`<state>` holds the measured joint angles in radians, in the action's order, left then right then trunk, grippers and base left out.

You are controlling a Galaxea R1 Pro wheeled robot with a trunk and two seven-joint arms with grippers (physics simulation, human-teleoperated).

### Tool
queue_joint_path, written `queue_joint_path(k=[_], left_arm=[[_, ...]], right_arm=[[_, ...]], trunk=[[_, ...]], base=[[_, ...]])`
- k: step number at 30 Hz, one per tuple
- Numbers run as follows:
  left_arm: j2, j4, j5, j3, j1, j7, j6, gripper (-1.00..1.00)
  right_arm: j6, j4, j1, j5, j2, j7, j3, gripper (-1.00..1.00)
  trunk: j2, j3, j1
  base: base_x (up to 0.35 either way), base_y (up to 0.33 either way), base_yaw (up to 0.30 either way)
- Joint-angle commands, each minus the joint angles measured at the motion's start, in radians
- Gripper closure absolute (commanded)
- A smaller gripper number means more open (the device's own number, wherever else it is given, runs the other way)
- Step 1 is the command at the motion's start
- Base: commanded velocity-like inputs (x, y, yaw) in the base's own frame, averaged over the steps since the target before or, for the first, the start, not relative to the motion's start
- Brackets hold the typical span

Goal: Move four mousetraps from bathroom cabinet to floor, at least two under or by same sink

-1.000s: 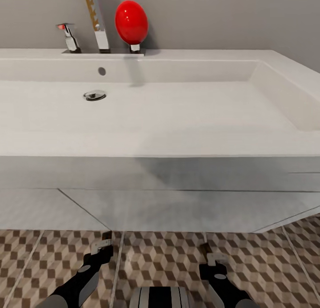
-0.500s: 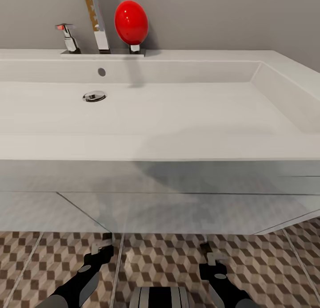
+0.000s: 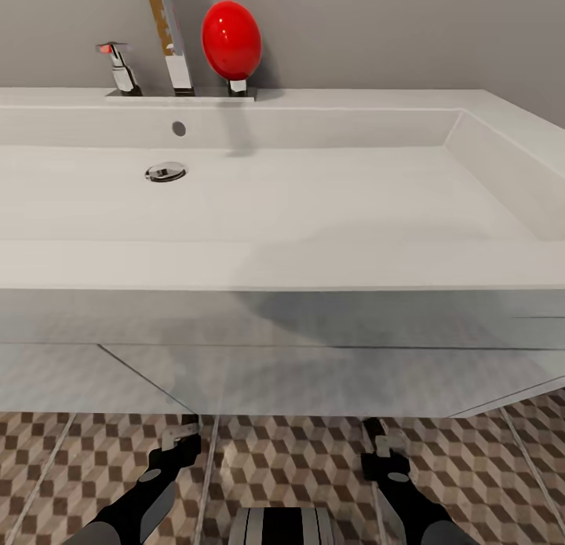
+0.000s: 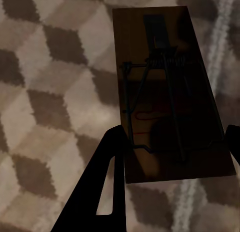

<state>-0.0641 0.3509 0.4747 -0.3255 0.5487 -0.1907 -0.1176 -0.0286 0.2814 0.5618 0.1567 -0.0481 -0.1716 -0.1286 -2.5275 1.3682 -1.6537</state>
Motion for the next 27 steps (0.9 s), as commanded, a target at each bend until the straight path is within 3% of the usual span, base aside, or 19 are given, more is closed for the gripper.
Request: queue_joint_path(k=[1, 6, 9, 16, 27], left_arm=[[-0.001, 0.0, 0.006, -0.009, 0.0, -0.009, -0.003, 1.0], [0.0, 0.0, -0.007, -0.01, 0.0, -0.009, -0.002, 1.0], [0.001, 0.0, -0.032, -0.009, 0.0, -0.009, -0.002, 1.0], [0.002, 0.008, -0.068, -0.009, 0.0, -0.009, 0.002, 1.0], [0.002, 0.03, -0.077, -0.009, 0.046, -0.007, 0.097, 1.0]], right_arm=[[-0.003, 0.0, 0.004, 0.006, 0.001, -0.001, -0.008, 1.0], [-0.003, 0.002, 0.022, -0.02, 0.012, -0.001, -0.009, 1.0], [-0.005, 0.002, 0.026, -0.041, 0.018, 0.0, -0.009, 1.0], [-0.008, 0.002, 0.027, -0.053, 0.021, 0.0, -0.01, 1.0], [-0.009, 0.002, 0.035, -0.055, 0.019, 0.0, -0.01, 1.0]], trunk=[[0.0, 0.001, 0.0], [0.0, 0.001, 0.0], [0.0, 0.001, 0.0], [0.0, 0.001, 0.0], [0.0, 0.001, 0.0]], base=[[0.0, 0.0, 0.0], [0.0, 0.0, 0.0], [0.0, 0.0, 0.0], [0.0, 0.0, 0.0], [0.0, 0.0, 0.0]])
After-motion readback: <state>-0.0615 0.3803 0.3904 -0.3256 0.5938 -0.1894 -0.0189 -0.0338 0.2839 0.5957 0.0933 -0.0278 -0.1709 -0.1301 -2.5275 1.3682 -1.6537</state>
